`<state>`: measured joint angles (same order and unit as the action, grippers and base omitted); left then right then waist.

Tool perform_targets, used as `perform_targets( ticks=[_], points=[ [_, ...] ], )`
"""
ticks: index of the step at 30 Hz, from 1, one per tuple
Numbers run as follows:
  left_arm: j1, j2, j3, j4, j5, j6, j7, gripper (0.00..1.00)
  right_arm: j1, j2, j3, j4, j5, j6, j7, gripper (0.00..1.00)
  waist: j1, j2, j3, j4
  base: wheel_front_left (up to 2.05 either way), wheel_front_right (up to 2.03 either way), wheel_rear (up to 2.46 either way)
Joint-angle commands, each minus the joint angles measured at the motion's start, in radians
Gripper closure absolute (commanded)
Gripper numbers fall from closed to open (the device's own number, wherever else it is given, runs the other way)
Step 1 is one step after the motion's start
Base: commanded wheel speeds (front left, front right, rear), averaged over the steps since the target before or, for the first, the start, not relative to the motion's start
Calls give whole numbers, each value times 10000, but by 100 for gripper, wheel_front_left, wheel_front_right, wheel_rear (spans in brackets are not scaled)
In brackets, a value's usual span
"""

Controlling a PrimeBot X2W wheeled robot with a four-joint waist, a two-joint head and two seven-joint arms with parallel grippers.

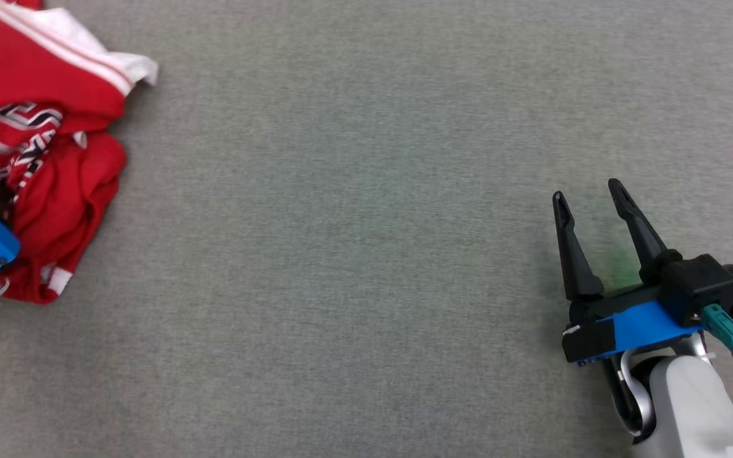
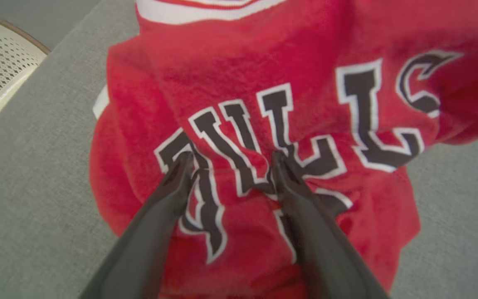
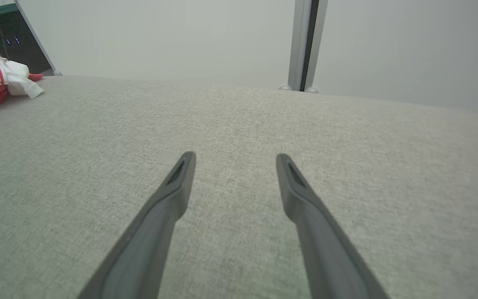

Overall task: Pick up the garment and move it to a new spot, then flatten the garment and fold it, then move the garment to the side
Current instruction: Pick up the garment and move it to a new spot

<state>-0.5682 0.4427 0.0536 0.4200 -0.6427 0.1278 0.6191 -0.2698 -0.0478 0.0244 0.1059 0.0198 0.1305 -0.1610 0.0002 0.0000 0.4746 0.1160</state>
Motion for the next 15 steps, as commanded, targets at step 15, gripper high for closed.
perform_targets(
  ticks=[15],
  points=[
    [-470, 1354, 96, -2169, 218, -503, 15, 100, 408, -42, -191, 1073, 580, 5, -516, 0, -2, 0, -2324, -249, 0, 0, 0]
  ],
)
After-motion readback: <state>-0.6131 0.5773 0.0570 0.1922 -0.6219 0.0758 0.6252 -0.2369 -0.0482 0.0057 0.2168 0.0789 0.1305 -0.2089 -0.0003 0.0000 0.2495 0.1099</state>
